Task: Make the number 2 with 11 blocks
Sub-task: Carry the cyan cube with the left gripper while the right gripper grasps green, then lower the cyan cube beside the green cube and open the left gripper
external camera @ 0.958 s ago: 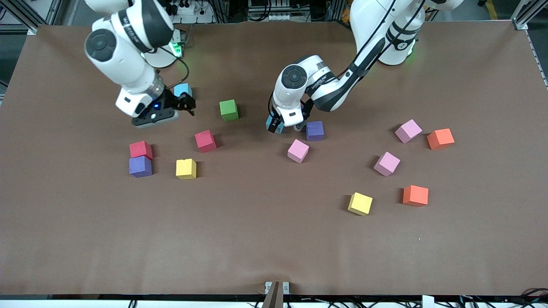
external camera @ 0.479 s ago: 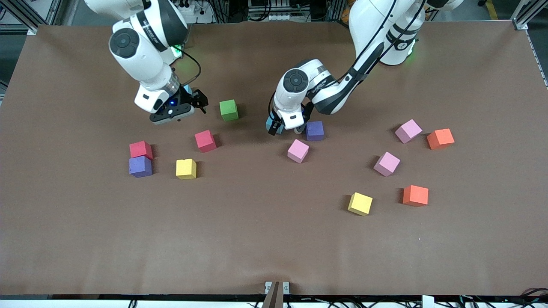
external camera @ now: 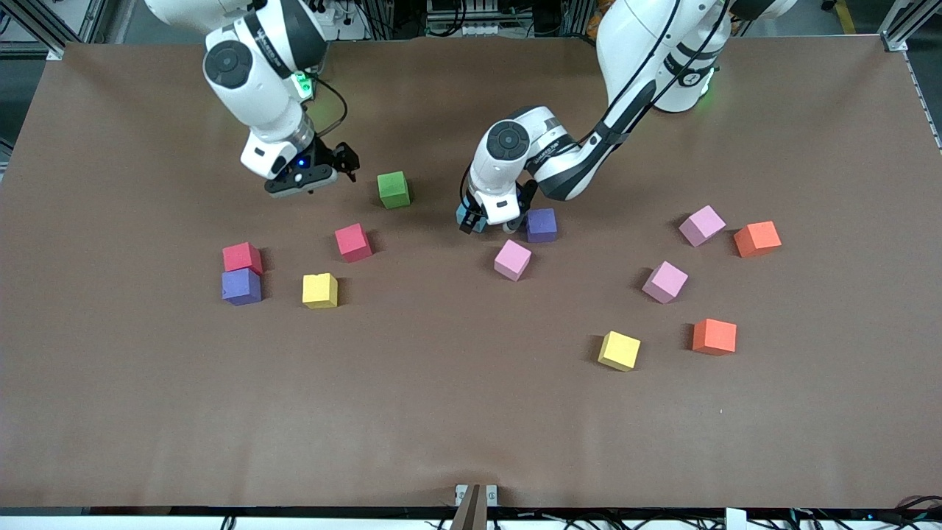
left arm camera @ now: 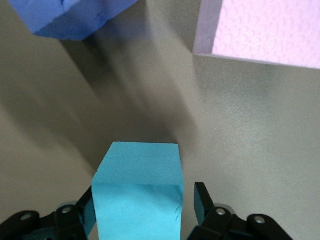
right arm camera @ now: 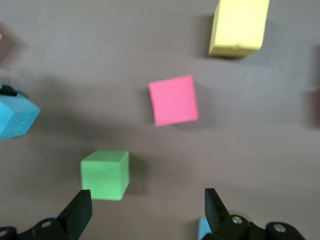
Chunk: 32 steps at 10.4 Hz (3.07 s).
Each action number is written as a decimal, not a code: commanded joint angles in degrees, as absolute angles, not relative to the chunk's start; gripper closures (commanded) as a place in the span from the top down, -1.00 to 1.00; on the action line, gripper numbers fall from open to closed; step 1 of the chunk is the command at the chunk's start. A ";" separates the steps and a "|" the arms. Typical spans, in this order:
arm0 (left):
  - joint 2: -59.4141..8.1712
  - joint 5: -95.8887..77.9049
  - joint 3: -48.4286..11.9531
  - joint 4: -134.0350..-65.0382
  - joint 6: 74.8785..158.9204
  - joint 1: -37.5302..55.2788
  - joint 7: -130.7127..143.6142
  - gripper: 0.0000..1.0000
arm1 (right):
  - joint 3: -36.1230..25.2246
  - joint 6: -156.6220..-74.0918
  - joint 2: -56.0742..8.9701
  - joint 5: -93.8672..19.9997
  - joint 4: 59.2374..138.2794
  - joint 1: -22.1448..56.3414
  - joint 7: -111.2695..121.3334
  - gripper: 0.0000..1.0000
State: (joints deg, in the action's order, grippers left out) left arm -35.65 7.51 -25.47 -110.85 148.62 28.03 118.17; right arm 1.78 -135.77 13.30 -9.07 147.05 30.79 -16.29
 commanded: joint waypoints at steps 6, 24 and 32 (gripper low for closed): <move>-34.63 14.41 -33.91 -110.56 148.45 26.20 100.24 -0.67 | 1.50 -155.38 8.27 -10.37 156.62 39.64 -24.17 1.00; -35.42 0.79 -42.45 -112.76 130.60 22.15 60.90 -0.63 | 1.14 -149.68 10.11 -19.60 156.27 31.38 -7.73 1.00; -37.44 4.38 -39.99 -112.68 132.54 23.37 61.70 -0.36 | 1.23 -152.31 8.79 -19.69 156.45 34.45 -10.81 1.00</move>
